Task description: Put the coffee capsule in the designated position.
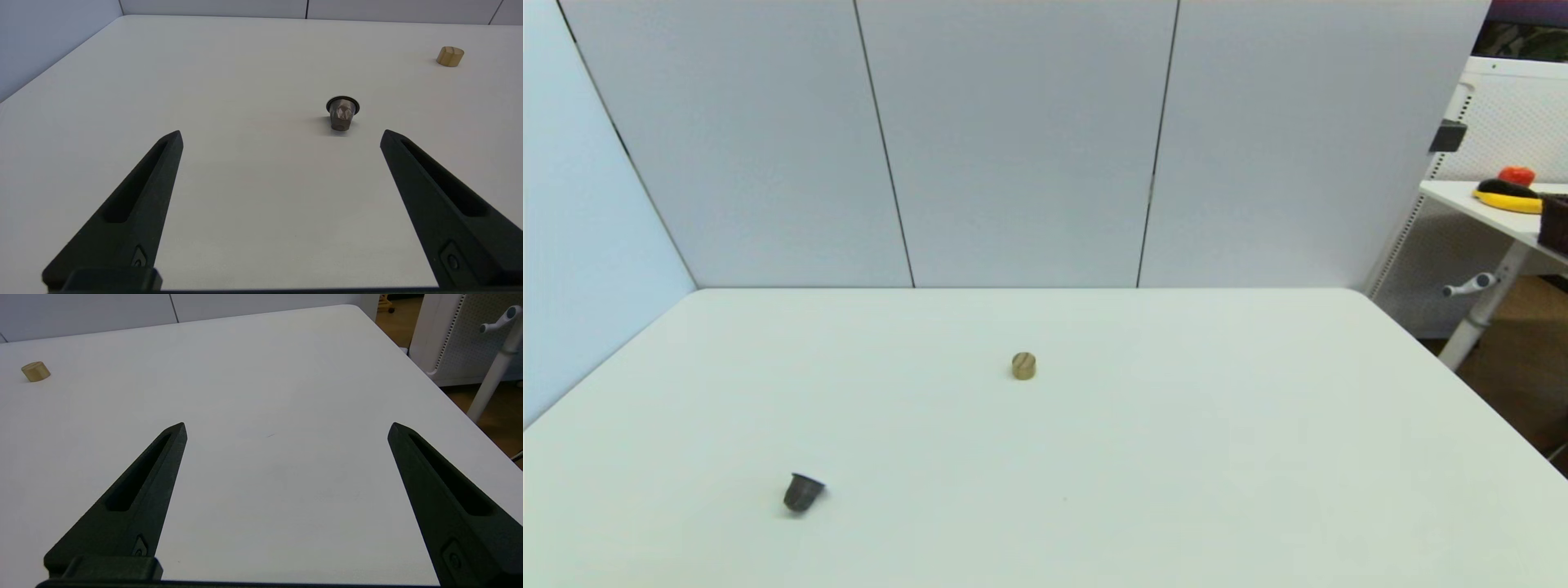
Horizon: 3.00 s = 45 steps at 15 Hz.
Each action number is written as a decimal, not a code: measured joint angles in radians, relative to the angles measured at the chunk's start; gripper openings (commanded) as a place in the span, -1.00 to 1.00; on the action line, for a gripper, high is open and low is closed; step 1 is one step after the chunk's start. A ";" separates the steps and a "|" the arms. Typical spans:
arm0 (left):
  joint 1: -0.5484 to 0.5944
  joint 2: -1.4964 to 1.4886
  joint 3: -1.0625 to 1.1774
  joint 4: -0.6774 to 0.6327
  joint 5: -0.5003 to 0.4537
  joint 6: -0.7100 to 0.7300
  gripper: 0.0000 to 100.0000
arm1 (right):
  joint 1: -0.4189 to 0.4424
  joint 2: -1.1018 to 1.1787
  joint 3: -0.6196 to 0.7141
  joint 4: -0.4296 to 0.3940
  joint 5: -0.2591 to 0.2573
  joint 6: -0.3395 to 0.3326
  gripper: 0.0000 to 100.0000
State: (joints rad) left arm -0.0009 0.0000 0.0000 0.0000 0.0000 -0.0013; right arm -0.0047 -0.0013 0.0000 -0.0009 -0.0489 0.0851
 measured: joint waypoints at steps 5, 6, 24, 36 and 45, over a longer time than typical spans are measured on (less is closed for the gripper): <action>0.000 0.000 0.000 0.000 0.000 0.000 1.00 | 0.000 0.000 0.000 0.000 -0.001 0.000 1.00; 0.000 0.000 0.000 0.000 0.000 0.000 1.00 | 0.000 0.000 0.000 0.000 0.000 0.000 1.00; 0.001 0.033 -0.010 0.007 0.000 -0.025 1.00 | 0.000 0.000 0.000 0.001 -0.001 0.000 1.00; -0.073 0.770 -0.559 0.166 -0.098 0.167 1.00 | 0.000 0.000 0.000 0.000 0.000 0.000 1.00; -0.098 1.119 -0.861 0.695 -0.243 0.256 1.00 | 0.000 0.000 0.000 0.000 0.000 0.000 1.00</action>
State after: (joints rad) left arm -0.0985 1.1189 -0.8606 0.6951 -0.2434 0.2549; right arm -0.0047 -0.0013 0.0000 -0.0009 -0.0494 0.0855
